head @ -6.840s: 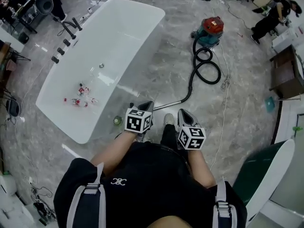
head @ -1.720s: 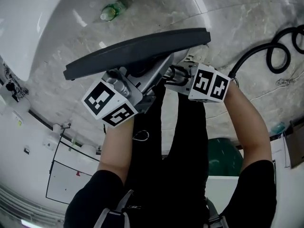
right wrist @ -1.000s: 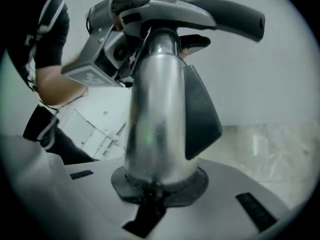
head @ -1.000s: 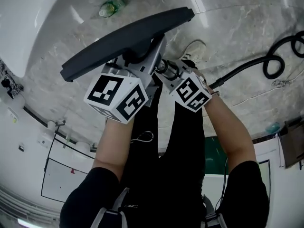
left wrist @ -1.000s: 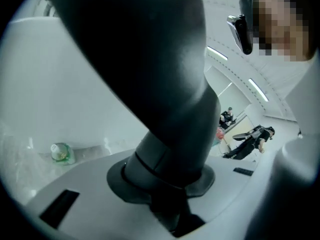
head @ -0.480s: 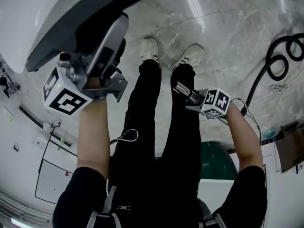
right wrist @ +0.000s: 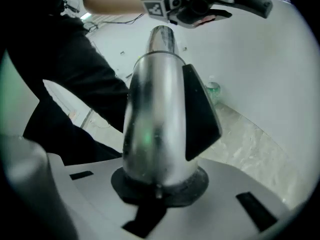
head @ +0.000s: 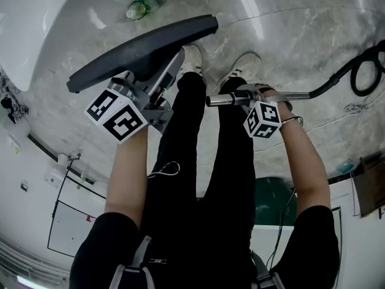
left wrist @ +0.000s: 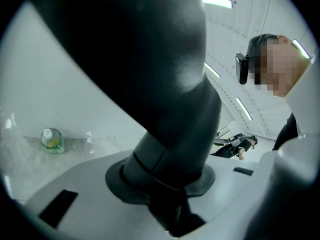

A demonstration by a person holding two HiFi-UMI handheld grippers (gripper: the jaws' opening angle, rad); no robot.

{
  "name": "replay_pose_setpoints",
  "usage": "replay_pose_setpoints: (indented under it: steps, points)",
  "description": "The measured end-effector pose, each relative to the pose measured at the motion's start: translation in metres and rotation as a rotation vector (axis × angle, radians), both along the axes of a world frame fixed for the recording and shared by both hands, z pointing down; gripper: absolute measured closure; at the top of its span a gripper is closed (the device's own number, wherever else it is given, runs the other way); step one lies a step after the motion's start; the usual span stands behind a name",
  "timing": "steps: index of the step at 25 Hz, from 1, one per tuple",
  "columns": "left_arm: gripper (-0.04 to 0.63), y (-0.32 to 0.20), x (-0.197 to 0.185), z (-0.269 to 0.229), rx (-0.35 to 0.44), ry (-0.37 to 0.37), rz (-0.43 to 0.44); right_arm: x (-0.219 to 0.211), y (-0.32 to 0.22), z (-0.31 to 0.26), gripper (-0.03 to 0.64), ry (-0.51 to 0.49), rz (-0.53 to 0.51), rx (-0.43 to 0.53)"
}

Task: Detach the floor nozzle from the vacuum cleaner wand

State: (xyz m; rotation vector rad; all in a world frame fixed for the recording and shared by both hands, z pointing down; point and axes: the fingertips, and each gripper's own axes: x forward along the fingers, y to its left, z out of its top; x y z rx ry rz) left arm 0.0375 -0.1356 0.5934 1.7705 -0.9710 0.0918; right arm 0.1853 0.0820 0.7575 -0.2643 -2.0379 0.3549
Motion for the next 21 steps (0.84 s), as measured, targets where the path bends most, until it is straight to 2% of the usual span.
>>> replay_pose_setpoints:
  steps: [4,6,13,21]
  points:
    - [0.48,0.0,-0.001,0.001,-0.017,-0.013,-0.002,-0.004,-0.019,-0.008,0.565,-0.03,0.128,-0.054]
    - [0.48,-0.004,-0.001,-0.003,-0.007,-0.011,-0.018,0.0,-0.025,-0.01,0.565,-0.034,0.157,-0.056]
    - [0.48,-0.002,-0.004,0.001,-0.014,-0.047,-0.014,0.002,-0.029,-0.006,0.565,-0.019,0.104,0.006]
    - [0.48,0.003,-0.002,0.006,-0.034,-0.036,0.007,-0.008,-0.062,-0.001,0.565,-0.026,0.169,0.046]
